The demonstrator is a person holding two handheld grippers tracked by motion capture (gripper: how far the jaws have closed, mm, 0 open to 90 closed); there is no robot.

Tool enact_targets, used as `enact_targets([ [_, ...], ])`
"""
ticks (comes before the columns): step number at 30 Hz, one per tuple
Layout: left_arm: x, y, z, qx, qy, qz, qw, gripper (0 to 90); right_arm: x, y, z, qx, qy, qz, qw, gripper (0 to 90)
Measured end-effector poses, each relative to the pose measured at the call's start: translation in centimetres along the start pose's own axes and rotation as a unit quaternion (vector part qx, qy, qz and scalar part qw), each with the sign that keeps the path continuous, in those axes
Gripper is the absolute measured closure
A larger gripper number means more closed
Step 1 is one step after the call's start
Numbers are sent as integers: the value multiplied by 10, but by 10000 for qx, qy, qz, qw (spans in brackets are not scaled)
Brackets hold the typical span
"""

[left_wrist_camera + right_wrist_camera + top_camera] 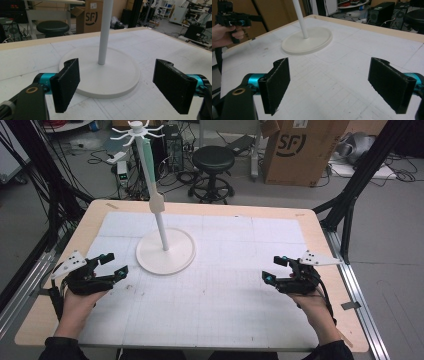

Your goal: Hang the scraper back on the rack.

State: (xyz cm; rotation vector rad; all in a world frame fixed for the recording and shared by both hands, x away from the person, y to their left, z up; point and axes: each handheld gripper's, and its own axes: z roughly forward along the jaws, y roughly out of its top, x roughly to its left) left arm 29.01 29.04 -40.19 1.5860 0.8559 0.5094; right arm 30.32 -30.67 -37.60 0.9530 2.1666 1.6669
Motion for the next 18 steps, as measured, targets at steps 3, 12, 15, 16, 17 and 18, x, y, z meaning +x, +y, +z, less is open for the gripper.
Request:
enact_targets([
  [3, 0, -1, -2, 2, 38, -12, 10000, 222, -2, -3, 1, 33, -10, -18, 10000, 163],
  [12, -1, -1, 0, 44, 48, 26, 10000, 222, -8, -10, -2, 176, -113, -47, 9998, 157],
  [15, 0, -1, 0, 55, 50, 26, 10000, 222, -9, -10, -2, 179, -132, 1, 9998, 156],
  [16, 0, -1, 0, 52, 62, 26, 10000, 223, -9, -10, -2, 177, -126, 15, 9998, 156],
  [17, 0, -1, 0, 40, 68, 25, 10000, 222, -10, -10, -2, 172, -122, -12, 9998, 156],
  [18, 0, -1, 0, 39, 77, 6, 10000, 222, -10, -10, -1, 174, -115, -16, 9998, 156],
])
